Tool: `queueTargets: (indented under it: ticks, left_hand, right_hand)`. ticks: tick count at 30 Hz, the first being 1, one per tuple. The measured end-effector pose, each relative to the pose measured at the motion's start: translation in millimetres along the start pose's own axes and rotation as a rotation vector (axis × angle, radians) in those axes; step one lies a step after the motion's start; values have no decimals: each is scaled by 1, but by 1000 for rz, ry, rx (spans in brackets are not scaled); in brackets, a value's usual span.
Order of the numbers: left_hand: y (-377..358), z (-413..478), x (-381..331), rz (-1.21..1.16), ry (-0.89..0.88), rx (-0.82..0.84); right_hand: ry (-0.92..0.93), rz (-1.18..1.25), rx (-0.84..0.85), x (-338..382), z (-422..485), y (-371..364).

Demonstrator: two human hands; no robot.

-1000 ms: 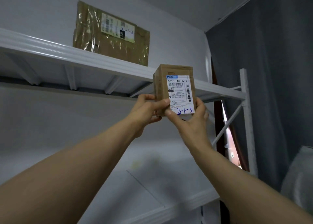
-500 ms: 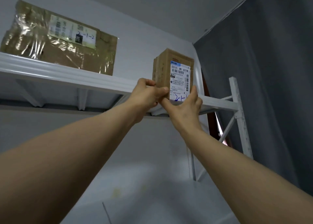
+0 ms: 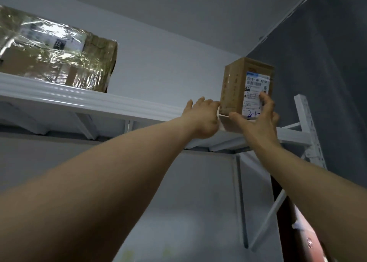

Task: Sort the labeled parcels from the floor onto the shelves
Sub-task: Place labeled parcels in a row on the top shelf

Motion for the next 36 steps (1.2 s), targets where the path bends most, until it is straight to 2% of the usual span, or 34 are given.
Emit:
queueTargets:
  ticks: [4,7,14,19,28,33,36]
  left_hand:
    - [-26,12,17,142,117,68]
    - [-35,13,22,212,110,50]
    - [-39,22,7,237,208,61]
    - [-46,25,-6,248,191,95]
    - [-44,22,-6,259,197,113]
    - [-44,21,-5,266,203,136]
    - [-44,21,-6,272,204,147]
  right_hand:
    - [-54,-30,32,-25,27,-2]
    - [-105,-59,67,-35,43,-7]
    - [-175,-129,122,-43,60,-20]
    - [-223,-264,104,-51,67,-22]
    - [-247,-300,186,-63,73,-22]
    - [-132,-383,145,-59,57,-31]
    - [-122,-395,137,-60,50,-33]
Point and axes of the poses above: each hand's wrist, its own z-axis towards the middle knuckle, its own y-axis out of the back of the hand, x = y × z, the point moved 3 cm from there along z, towards the middle knuckle, and after that the axes turned 9 degrees about -z, right-handed, at the moved point
